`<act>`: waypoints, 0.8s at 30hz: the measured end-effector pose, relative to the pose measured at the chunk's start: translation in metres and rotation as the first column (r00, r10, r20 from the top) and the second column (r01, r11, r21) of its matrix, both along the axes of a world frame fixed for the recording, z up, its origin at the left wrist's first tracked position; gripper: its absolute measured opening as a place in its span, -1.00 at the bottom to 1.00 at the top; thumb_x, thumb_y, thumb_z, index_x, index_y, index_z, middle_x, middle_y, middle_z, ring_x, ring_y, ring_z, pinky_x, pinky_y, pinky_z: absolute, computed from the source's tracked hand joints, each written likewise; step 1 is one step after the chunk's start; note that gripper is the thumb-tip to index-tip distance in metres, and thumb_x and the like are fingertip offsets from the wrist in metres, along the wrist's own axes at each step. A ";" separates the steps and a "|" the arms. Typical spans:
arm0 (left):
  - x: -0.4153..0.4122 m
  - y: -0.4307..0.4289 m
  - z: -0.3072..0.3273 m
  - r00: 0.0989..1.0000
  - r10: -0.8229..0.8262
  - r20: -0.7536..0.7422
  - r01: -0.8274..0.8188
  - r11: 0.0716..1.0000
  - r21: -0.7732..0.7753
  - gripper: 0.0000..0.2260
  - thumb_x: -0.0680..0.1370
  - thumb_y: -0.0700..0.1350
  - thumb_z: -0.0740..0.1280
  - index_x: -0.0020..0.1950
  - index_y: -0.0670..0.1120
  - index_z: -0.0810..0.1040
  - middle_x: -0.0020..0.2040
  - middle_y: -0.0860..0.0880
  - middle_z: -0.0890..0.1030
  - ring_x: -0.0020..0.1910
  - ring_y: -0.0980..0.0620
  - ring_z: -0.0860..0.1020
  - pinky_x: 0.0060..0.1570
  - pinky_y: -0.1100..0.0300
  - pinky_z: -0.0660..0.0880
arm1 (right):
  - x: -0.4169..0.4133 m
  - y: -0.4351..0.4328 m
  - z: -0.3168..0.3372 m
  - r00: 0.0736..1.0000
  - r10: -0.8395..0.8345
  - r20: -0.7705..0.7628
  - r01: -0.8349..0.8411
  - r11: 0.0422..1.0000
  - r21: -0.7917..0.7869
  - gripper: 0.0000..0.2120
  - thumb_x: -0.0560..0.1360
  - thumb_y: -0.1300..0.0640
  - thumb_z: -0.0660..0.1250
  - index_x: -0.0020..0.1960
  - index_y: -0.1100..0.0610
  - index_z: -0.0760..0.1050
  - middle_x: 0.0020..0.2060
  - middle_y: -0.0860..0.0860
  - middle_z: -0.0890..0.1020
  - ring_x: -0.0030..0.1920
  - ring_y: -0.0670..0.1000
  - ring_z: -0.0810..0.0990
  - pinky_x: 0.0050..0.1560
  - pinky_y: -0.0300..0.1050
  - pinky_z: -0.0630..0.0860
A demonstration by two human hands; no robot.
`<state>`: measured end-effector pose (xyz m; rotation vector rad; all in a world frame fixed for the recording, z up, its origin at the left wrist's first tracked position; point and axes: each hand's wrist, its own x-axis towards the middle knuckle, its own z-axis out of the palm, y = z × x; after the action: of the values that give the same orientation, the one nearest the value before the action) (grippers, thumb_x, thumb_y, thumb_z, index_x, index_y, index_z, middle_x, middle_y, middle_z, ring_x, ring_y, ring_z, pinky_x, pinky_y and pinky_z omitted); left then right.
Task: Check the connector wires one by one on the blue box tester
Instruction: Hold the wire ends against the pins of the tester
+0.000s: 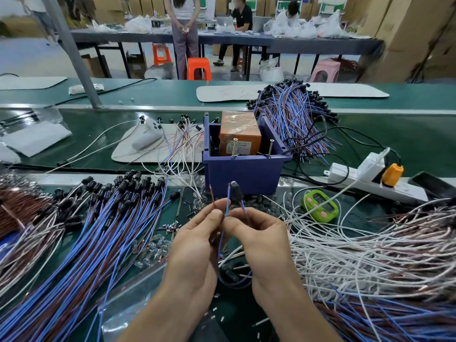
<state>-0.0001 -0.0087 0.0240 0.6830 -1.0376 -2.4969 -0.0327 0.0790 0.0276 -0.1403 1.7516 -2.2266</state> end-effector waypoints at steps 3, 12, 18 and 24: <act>0.002 -0.004 -0.001 0.997 0.030 0.069 -0.017 0.984 -0.177 -0.81 0.53 -0.36 0.39 -0.12 -0.14 0.76 -0.17 -0.13 0.75 -0.30 0.05 0.68 -0.25 0.24 0.63 | -0.010 0.009 0.006 0.996 -0.014 0.088 0.021 0.997 -0.079 -0.74 0.52 0.35 0.41 -0.29 0.09 0.63 -0.29 0.10 0.68 -0.48 -0.07 0.40 -0.46 -0.28 0.39; -0.007 -0.006 0.022 0.995 0.083 0.058 -0.055 0.926 -0.374 -0.90 0.42 -0.13 0.54 -0.27 -0.11 0.71 -0.37 -0.14 0.66 -0.50 0.02 0.57 -0.48 0.23 0.53 | -0.035 0.043 0.036 0.962 0.199 0.189 -0.077 0.856 -0.512 -0.88 0.25 0.12 0.54 -0.30 0.14 0.63 -0.57 -0.02 0.33 -0.57 -0.07 0.22 -0.50 -0.22 0.27; -0.039 -0.005 0.034 0.983 0.161 0.094 -0.095 0.868 -0.487 -0.77 0.55 -0.20 0.49 -0.31 -0.03 0.74 -0.46 -0.05 0.60 -0.55 0.10 0.47 -0.52 0.28 0.44 | -0.069 0.052 0.042 0.944 -0.084 0.320 0.215 0.890 -0.401 -0.70 0.40 0.20 0.48 -0.39 0.10 0.39 -0.59 -0.05 0.31 -0.61 -0.10 0.18 -0.56 -0.26 0.25; -0.061 -0.001 0.018 0.951 0.276 0.142 -0.123 0.756 -0.642 -0.76 0.57 -0.18 0.42 -0.20 0.11 0.74 -0.35 0.04 0.70 -0.46 0.13 0.56 -0.43 0.16 0.49 | -0.084 0.049 0.019 0.912 -0.322 0.253 0.371 0.912 -0.174 -0.70 0.49 0.28 0.48 -0.36 0.14 0.48 -0.59 0.00 0.43 -0.58 -0.08 0.31 -0.57 -0.28 0.21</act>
<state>-0.0608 -0.0094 0.0424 0.8155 -1.6695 -1.7334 -0.1171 0.1285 0.0464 0.3913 1.5031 -2.5656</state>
